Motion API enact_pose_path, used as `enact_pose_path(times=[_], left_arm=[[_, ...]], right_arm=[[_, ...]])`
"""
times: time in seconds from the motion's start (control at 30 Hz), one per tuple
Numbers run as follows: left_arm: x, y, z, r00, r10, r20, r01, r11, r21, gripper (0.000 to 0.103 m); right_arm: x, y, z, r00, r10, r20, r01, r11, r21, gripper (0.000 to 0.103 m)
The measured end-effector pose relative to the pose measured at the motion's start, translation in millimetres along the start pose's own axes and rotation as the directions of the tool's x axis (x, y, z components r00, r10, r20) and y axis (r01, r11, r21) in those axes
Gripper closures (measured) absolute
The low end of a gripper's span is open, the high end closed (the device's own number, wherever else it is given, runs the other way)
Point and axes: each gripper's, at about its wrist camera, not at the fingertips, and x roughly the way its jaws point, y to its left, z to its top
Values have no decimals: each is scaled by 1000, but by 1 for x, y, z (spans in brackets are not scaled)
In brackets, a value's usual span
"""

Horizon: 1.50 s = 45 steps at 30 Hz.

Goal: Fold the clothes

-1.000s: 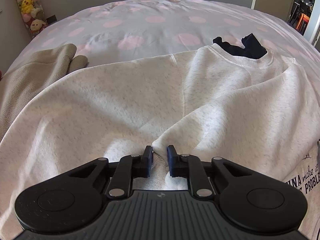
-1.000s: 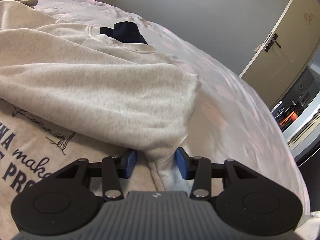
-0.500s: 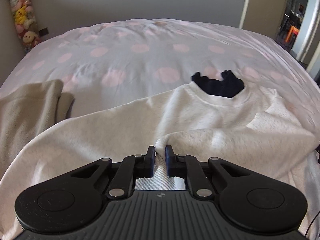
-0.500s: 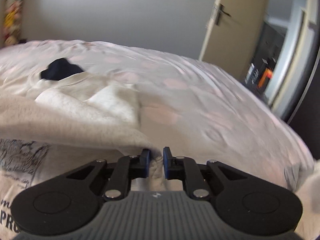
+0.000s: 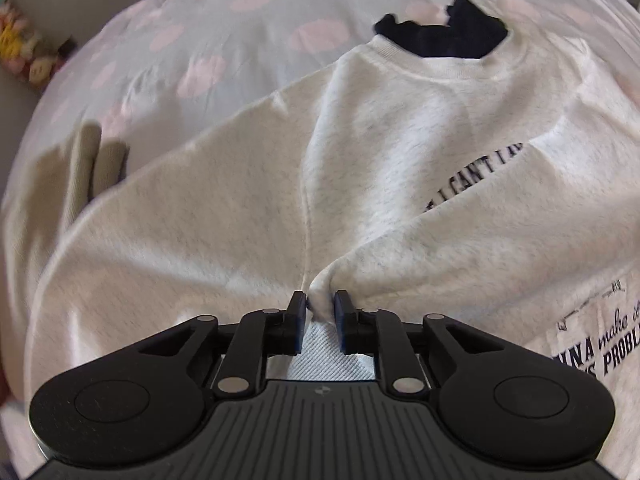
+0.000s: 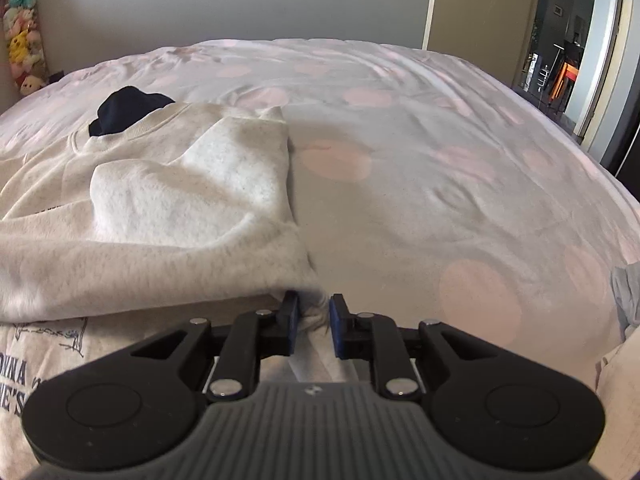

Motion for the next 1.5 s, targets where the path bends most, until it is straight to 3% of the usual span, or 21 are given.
enact_pose_path(times=[0.07,0.17,0.2,0.27,0.47,0.77,0.93,1.0,1.13,1.2,1.3,1.33,1.4,1.43,1.5], left_arm=[[-15,-10,14,1000,-13,20,12,998,56,79],[-36,-28,39,995,-78,61,69,987,142,61],[-40,-37,48,992,-102,78,87,981,171,58],[-47,-58,69,980,-167,109,138,962,234,56],[-33,-126,126,922,-372,109,315,884,346,55],[21,-189,179,876,-482,18,426,791,440,55],[40,-196,197,822,-568,-42,534,741,407,55],[48,-199,204,796,-602,-65,575,719,391,57],[63,-205,218,740,-664,-109,653,668,357,91],[67,-209,225,713,-691,-115,680,644,351,97],[47,-222,237,705,-706,-67,663,622,418,99],[40,-227,241,698,-714,-48,659,615,432,99],[30,-238,248,696,-718,-16,645,616,453,100],[30,-245,251,707,-707,-22,636,621,458,100],[36,-260,250,749,-662,-32,588,643,491,100]], right_arm=[[-1,1,1,1000,1,-19,-2,1000,-23,81],[-4,4,1,999,1,-44,-4,998,-61,78],[-5,6,1,999,1,-47,-4,997,-73,73],[-5,7,0,998,-1,-64,-5,996,-94,67],[1,1,-3,997,-1,-78,-5,997,-79,67],[3,4,0,997,-24,-77,16,994,-110,66],[8,7,9,997,-29,-69,21,994,-109,65],[11,3,11,998,-19,-55,14,996,-83,65],[15,0,14,999,-6,-34,4,998,-67,65],[15,-2,16,1000,1,-23,-2,998,-56,66],[13,-8,17,1000,-5,-21,5,1000,-27,70],[13,-10,18,1000,-7,-20,7,1000,-17,88],[12,-14,18,1000,-12,-18,12,1000,3,88],[11,-16,18,1000,-14,-17,14,1000,12,89],[11,-19,18,1000,-21,-22,22,999,28,89]])
